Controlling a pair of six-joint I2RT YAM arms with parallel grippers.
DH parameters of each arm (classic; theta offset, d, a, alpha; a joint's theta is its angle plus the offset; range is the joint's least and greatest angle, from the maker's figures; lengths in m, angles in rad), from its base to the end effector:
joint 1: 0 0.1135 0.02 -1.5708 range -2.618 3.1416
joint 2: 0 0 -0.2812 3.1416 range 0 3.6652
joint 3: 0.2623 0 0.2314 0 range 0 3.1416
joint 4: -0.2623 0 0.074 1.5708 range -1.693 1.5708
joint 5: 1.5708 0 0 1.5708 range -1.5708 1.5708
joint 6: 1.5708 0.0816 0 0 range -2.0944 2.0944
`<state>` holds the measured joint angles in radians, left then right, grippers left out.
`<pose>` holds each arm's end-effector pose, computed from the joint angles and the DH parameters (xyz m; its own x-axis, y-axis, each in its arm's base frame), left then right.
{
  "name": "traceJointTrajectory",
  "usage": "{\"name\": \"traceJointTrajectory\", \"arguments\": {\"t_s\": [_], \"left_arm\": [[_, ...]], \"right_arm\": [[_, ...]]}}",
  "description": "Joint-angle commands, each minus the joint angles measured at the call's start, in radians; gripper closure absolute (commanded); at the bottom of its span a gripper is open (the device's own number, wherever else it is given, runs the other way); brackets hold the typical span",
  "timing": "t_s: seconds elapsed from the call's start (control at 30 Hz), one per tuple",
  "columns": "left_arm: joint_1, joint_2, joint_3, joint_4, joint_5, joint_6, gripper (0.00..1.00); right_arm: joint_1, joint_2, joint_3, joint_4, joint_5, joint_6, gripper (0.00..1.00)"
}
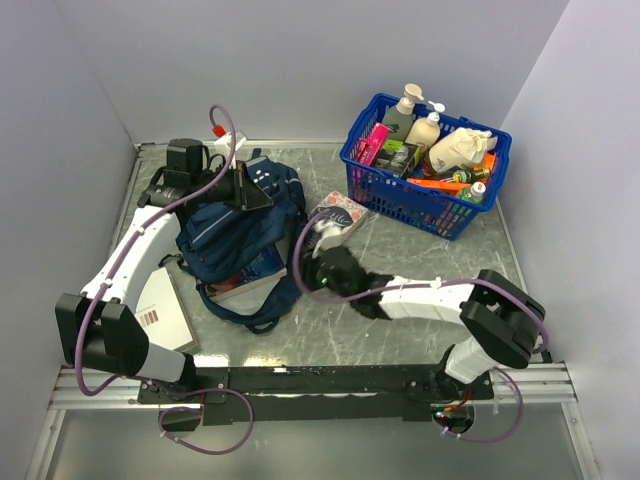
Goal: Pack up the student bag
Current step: Place the book in the student bag.
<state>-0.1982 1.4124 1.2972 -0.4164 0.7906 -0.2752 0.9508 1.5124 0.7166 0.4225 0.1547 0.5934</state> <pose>0.3002 -0.1194 0.3585 -0.6792 -0.0586 -0.7317 0.5763 0.5747 -0.5810 0.2117 0.2750 0.2202 -0.5787 0.1403 -0.8034 -0.4791 0.7387 0.4741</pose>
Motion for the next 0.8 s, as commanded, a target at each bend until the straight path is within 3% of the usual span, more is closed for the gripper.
{"name": "traceJointTrajectory", "arguments": {"t_s": [0.0,0.17,0.3,0.4,0.5,0.53,0.67,0.77], "left_arm": [[-0.01,-0.073,0.083,0.136,0.049,-0.025,0.99],[-0.009,-0.056,0.111,0.156,-0.027,-0.048,0.99],[-0.009,-0.021,0.155,0.13,-0.041,-0.059,0.99],[-0.009,-0.016,0.148,0.11,-0.048,-0.042,0.99],[-0.009,-0.041,0.119,0.123,-0.051,-0.041,0.99],[-0.009,-0.049,0.117,0.123,-0.053,-0.038,0.99],[-0.009,-0.064,0.109,0.123,-0.042,-0.038,0.99],[-0.009,-0.072,0.1,0.126,-0.03,-0.042,0.99]], "right_arm": [[0.165,-0.037,0.127,-0.192,0.165,-0.18,0.55],[0.247,0.043,0.211,-0.291,0.246,-0.216,0.49],[0.275,0.142,0.305,-0.249,0.234,-0.283,0.49],[0.278,0.21,0.326,-0.164,0.143,-0.319,0.51],[0.276,0.278,0.36,-0.169,0.1,-0.323,0.61],[0.276,0.288,0.353,-0.115,0.083,-0.328,0.69],[0.273,0.362,0.343,-0.028,0.045,-0.363,0.85],[0.249,0.408,0.406,-0.056,0.04,-0.38,0.9]]}}
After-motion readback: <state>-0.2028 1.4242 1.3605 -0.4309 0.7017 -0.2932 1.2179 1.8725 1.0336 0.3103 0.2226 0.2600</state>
